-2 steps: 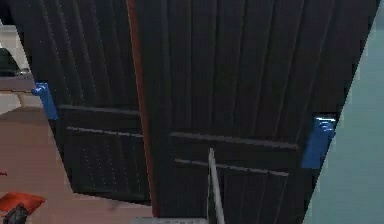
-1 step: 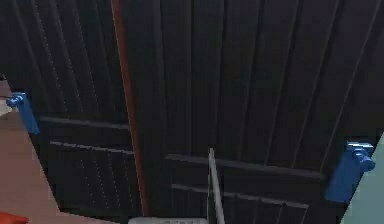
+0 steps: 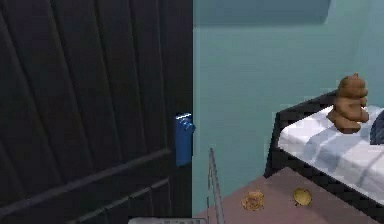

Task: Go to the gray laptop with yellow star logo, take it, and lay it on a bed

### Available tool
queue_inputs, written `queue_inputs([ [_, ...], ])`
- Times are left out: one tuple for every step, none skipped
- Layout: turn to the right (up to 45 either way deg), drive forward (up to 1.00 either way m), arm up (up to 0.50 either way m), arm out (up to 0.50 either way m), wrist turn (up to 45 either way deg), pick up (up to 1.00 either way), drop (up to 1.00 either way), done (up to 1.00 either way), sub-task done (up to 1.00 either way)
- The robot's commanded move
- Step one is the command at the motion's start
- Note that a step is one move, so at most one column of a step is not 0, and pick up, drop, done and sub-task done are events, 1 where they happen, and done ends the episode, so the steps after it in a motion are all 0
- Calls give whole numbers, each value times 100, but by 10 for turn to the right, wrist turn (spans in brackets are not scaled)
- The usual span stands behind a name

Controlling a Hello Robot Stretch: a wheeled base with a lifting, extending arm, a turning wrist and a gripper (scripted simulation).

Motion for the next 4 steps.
queue_inputs([
  [450,0,0,0,0,0,0,0,0],
  [240,0,0,0,0,0,0,0,0],
  [0,100,0,0,0,0,0,0,0],
  [180,0,0,0,0,0,0,0,0],
])
